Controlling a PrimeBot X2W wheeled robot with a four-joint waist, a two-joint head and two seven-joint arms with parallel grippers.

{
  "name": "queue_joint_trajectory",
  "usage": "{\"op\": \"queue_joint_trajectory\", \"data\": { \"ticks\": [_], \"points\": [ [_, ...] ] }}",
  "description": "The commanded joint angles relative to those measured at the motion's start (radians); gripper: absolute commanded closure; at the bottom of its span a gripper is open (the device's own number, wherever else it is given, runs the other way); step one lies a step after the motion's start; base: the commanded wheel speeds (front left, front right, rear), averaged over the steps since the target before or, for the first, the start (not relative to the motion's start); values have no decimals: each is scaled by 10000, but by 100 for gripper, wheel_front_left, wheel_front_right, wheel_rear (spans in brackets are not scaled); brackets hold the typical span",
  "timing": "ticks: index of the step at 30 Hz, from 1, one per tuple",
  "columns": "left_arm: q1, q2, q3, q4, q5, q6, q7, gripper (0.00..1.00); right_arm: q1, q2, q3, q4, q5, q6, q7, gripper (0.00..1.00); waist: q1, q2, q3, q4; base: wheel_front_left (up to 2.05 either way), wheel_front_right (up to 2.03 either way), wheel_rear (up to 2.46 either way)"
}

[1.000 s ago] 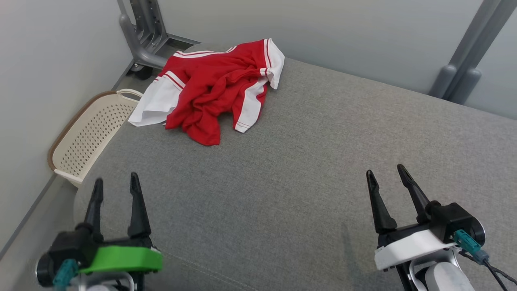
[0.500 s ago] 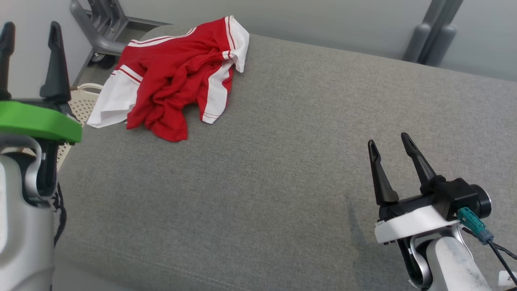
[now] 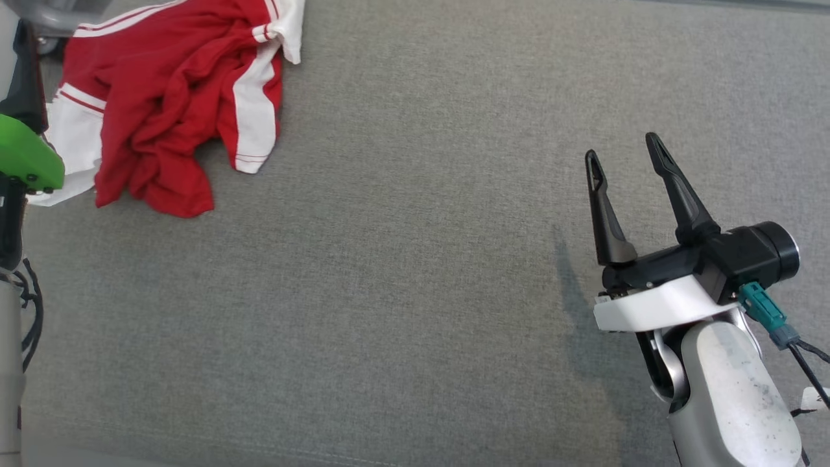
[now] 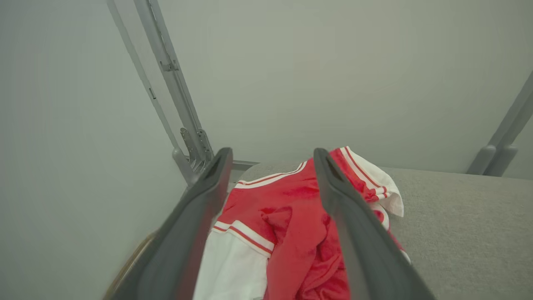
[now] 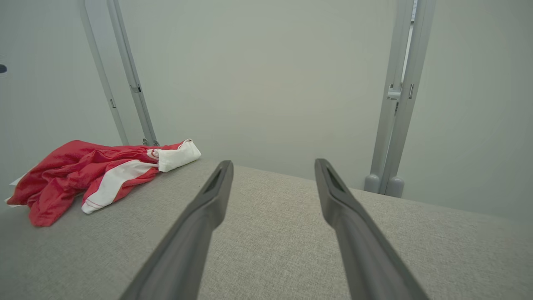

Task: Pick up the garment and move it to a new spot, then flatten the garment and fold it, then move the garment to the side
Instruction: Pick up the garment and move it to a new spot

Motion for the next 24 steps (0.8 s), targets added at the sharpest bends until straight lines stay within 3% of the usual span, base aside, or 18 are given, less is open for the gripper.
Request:
{"op": "queue_joint_trajectory", "data": {
  "ticks": [1, 10, 21, 22, 24],
  "points": [
    [-236, 159, -31, 296, -12, -25, 69, 0, -229, -45, 34, -64, -107, 1, -42, 0, -1, 0, 922, -835, 0, 0, 0],
    [-828, 606, -638, 2154, -238, -93, 536, 0, -604, -43, 38, -327, -375, 1, -19, 0, -1, 0, 1546, -1320, 0, 0, 0],
    [-1396, 802, -982, 3240, -369, -100, 356, 0, -809, -43, 82, -965, -539, 1, 125, 0, -1, 0, 2101, -1538, 0, 0, 0],
    [-1441, 796, -1009, 3326, -395, -100, 305, 14, -811, -43, 75, -985, -551, 1, 122, 0, -1, 0, 2117, -1542, 0, 0, 0],
    [-1510, 809, -1097, 3464, -402, -102, 195, 67, -806, -43, 32, -1017, -549, 1, 106, 0, -1, 0, 2120, -1532, 0, 0, 0]
  ]
}}
